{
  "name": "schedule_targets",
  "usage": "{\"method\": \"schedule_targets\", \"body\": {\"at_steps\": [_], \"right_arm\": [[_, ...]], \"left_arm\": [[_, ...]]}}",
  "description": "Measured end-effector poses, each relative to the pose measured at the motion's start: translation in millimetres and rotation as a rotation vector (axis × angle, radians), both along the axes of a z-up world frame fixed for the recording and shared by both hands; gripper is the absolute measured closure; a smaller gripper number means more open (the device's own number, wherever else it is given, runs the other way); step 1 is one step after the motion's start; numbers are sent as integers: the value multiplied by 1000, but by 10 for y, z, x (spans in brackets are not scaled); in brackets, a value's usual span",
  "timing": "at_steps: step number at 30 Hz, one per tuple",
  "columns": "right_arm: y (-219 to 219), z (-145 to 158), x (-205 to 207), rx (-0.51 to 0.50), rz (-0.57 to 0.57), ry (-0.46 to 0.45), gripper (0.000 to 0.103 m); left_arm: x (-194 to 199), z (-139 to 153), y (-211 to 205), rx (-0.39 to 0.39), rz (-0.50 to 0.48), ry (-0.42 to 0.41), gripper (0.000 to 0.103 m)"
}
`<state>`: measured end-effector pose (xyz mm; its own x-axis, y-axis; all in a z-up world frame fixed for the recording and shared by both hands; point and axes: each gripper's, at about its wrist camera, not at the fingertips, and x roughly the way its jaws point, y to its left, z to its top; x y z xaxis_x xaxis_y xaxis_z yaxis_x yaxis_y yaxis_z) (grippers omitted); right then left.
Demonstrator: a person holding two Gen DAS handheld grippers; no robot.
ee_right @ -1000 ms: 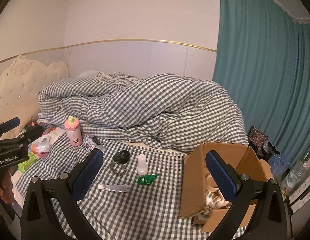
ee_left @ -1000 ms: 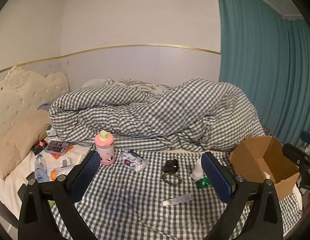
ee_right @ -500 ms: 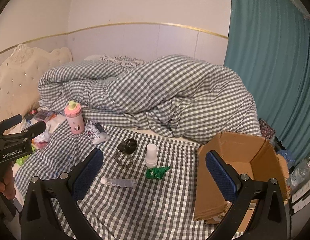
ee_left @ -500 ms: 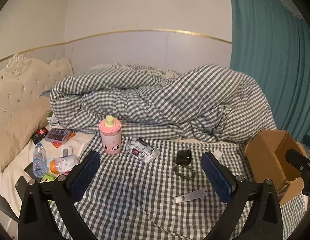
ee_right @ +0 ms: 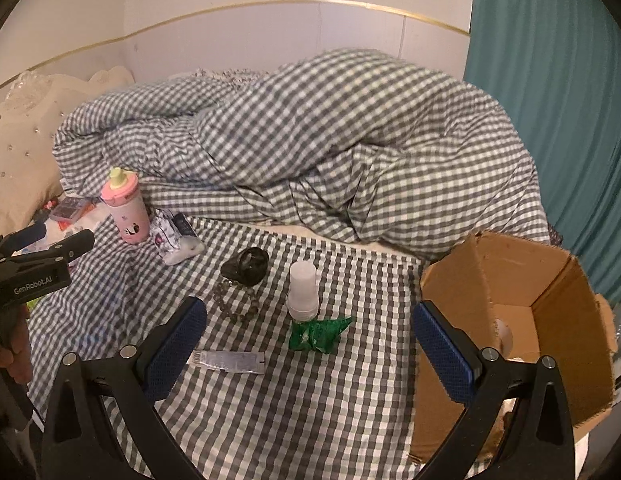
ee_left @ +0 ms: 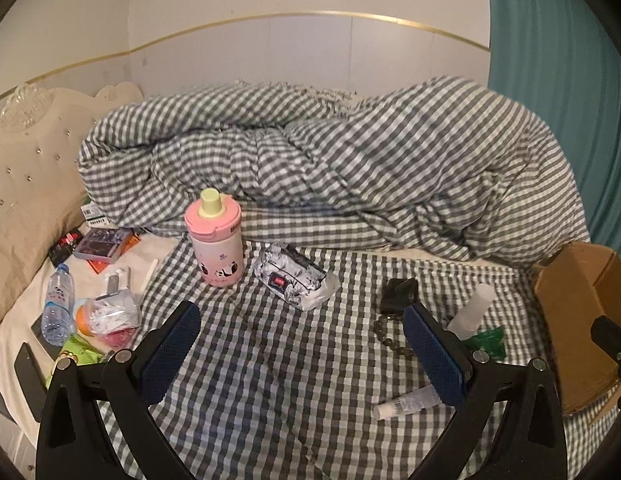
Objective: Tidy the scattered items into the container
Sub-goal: 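Withdraw both grippers from the box toward the remaining items on the bed, then grasp the floral tissue pack with the left gripper while the right grasps the green snack bag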
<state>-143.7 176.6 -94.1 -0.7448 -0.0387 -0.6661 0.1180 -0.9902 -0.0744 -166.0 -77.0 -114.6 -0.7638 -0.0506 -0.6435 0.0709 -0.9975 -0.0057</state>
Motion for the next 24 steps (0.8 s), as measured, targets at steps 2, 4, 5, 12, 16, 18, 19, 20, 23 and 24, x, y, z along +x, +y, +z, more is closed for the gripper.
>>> {"method": "schedule_targets", "body": {"at_steps": [2,4,5,12,16,18,19,20,23,24], "right_arm": [[-1,-76,-86,2,-2,-16,0],[-8,-156,-183,4,-2,-33,0],[-11,-191,-232,6,-1,-42,0],[-12,-457,-533,24,-10,-87,0],[19,-650,-694,16,-21,-118,0],[30,-765,-776,21,-26,-132,0],[30,-809,-806,26,-28,-137,0],[32,-844,-836,31,-30,-142,0],[47,-976,-934,42,-37,-156,0],[52,-1012,-963,43,-39,-159,0]], "left_arm": [[-76,-74,-3,-1,0,-13,0],[-167,-163,-9,-4,3,-28,0],[-205,-193,-17,-3,4,-34,0],[-590,-480,-70,19,20,-87,0],[-878,-673,-92,14,29,-124,0],[-1023,-786,-100,-1,38,-146,0],[-1069,-828,-105,-6,38,-152,0],[-1139,-887,-108,-15,39,-159,0],[-1342,-1074,-121,-41,60,-188,0],[-1396,-1122,-127,-43,66,-194,0]]}}
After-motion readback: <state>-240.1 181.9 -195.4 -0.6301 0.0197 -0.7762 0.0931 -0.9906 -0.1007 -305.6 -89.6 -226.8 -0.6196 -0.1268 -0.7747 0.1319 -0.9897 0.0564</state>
